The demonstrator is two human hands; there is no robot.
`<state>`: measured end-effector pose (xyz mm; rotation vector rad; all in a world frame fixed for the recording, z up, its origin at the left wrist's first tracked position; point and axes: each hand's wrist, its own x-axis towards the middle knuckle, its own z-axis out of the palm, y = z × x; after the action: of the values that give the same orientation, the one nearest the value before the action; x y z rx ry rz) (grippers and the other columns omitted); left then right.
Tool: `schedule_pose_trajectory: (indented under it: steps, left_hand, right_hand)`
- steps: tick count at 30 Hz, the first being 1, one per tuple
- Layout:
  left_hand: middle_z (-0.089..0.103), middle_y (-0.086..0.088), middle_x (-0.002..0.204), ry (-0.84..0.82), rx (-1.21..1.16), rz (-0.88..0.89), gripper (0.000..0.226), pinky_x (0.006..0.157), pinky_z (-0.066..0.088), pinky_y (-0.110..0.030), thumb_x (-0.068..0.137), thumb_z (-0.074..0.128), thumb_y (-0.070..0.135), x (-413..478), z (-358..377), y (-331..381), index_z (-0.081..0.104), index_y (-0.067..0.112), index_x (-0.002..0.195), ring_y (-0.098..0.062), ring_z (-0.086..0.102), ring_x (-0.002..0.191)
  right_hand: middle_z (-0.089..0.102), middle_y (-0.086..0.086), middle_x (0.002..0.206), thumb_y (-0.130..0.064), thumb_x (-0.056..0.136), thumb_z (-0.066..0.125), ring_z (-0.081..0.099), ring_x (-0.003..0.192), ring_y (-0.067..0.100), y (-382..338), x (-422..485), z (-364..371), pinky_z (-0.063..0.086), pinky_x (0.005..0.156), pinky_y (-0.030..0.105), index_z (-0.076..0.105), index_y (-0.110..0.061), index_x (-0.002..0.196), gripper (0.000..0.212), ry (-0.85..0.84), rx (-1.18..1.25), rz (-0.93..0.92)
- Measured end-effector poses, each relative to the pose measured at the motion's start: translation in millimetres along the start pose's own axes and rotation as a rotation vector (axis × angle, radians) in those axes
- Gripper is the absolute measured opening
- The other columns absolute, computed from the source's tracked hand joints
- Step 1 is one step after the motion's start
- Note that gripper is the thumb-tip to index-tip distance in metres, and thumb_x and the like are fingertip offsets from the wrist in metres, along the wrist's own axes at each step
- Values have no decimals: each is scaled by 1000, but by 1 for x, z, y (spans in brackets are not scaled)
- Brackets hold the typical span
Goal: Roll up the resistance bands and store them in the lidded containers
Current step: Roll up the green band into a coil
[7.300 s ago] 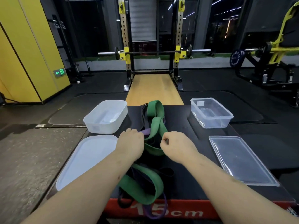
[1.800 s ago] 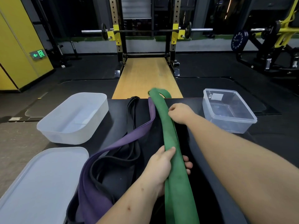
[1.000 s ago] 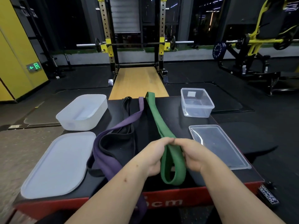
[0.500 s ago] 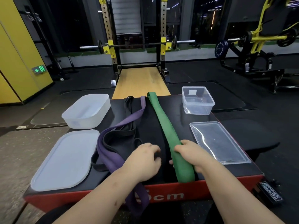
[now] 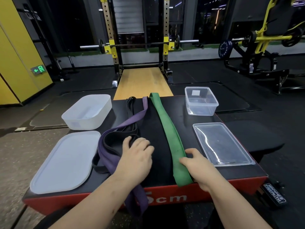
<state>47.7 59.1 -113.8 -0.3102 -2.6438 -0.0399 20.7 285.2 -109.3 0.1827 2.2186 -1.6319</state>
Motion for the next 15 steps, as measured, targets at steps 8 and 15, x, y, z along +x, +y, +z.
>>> schedule_pose_trajectory:
  steps: [8,15]
  left_hand:
    - [61,11,115,-182,-282,-130,26,113,24,-37,97,49,27,12,-3,23,49,29,123,-13,52,116]
    - [52,11,143,-272,-337,-41,53,122,7,-34,98,51,28,-3,3,27,37,29,149,-5,37,138]
  right_hand:
    - [78,15,103,-1,104,48,75,97,36,-16,1,17,61,87,49,73,-12,117,30,-175,336,-51]
    - [75,-2,110,-36,84,61,75,96,20,-3,-1,21,60,92,48,54,-30,138,54,4,10,-61]
